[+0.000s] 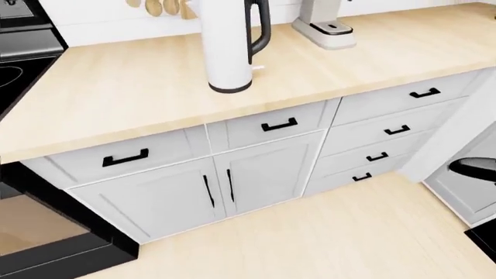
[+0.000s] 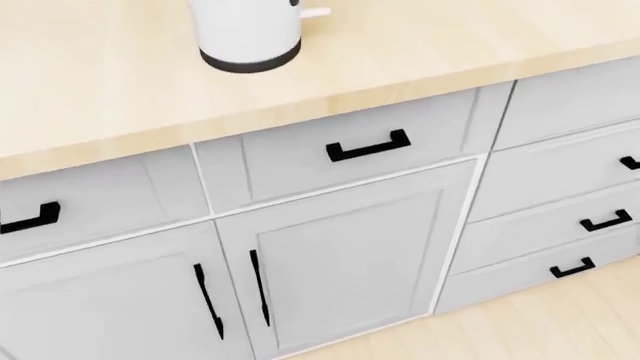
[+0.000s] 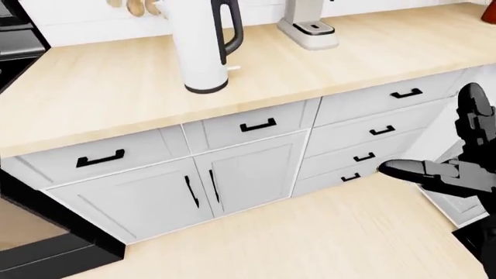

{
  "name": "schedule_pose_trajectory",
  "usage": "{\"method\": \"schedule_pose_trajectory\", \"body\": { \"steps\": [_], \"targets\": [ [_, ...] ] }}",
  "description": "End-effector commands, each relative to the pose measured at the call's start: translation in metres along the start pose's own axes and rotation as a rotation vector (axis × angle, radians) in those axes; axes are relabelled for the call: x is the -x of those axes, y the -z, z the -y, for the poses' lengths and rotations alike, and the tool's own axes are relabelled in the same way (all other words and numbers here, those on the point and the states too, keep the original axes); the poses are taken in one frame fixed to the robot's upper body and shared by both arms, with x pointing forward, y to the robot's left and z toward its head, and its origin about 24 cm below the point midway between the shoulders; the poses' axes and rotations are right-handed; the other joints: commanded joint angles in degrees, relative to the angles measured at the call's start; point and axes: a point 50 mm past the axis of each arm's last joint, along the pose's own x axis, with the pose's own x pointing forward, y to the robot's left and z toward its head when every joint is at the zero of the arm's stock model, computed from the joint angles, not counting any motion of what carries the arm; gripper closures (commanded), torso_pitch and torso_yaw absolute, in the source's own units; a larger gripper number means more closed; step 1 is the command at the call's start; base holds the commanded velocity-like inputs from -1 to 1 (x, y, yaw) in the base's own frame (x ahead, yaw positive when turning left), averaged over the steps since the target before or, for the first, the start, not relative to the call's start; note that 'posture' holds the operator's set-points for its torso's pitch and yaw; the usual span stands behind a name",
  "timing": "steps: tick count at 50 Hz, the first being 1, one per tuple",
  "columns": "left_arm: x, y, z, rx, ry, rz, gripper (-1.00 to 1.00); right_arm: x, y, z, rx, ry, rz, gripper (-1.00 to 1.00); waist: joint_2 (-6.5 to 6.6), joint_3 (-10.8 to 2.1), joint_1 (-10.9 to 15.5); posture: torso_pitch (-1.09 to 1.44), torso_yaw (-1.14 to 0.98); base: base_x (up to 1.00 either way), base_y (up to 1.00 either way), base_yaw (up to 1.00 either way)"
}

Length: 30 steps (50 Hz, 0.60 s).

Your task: Close the lid of the electric kettle.

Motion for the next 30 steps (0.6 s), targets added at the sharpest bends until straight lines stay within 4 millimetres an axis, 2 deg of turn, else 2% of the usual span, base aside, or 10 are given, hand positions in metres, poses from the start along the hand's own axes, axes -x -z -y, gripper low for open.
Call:
{"method": "schedule_pose_trajectory", "body": {
  "steps": [1,4,6,8,9,15,17,19,22,30],
  "targets": [
    [0.0021,-0.013,0.0027,0.003,0.019,0.07,-1.0,0.0016,-0.0127,0.0019,0.021,0.02,0.075,-1.0,0.04,-0.45,-0.05,0.0,0.0,0.19,0.0,0.0],
    [0.0014,-0.0111,0.0021,0.002,0.017,0.07,-1.0,0.0019,-0.0136,0.002,0.021,0.019,0.077,-1.0,-1.92,-0.22,0.25,0.0,0.0,0.18,0.0,0.0],
    [0.0014,-0.0108,0.0021,0.003,0.017,0.069,-1.0,0.0013,-0.0127,0.0023,0.02,0.019,0.076,-1.0,-4.61,-1.03,0.41,0.0,0.0,0.18,0.0,0.0],
    [0.0014,-0.0114,0.0018,0.003,0.016,0.07,-1.0,0.0015,-0.0132,0.0019,0.02,0.019,0.076,-1.0,-3.79,-0.56,-0.27,0.0,0.0,0.18,0.0,0.0],
    [0.0013,-0.011,0.0018,0.003,0.016,0.07,-1.0,0.0016,-0.0138,0.0019,0.02,0.02,0.076,-1.0,-4.44,-0.26,-0.19,0.0,0.0,0.18,0.0,0.0],
    [0.002,-0.0132,0.0021,0.003,0.017,0.071,-1.0,0.0017,-0.0126,0.0024,0.02,0.019,0.076,-1.0,-1.99,0.09,-0.95,0.0,0.0,0.18,0.0,0.0],
    [0.0021,-0.0134,0.0021,0.003,0.017,0.071,-1.0,0.0019,-0.0134,0.0023,0.021,0.02,0.076,-1.0,-0.56,0.16,-1.22,0.0,0.0,0.19,0.0,0.0],
    [0.0023,-0.0139,0.0025,0.003,0.018,0.071,-1.0,0.0018,-0.0135,0.002,0.021,0.02,0.076,-1.0,2.35,-0.71,-1.42,0.0,0.0,0.18,0.0,0.0],
    [0.0022,-0.0144,0.0022,0.004,0.017,0.073,-1.0,0.0013,-0.0127,0.0021,0.019,0.02,0.076,-1.0,2.21,-0.12,-0.73,0.0,0.0,0.18,0.0,0.0],
    [0.0014,-0.0108,0.0024,0.002,0.017,0.069,-1.0,0.0022,-0.0158,0.0019,0.018,0.021,0.077,-1.0,-2.03,-0.26,0.3,0.0,0.0,0.18,0.0,0.0]
  ]
}}
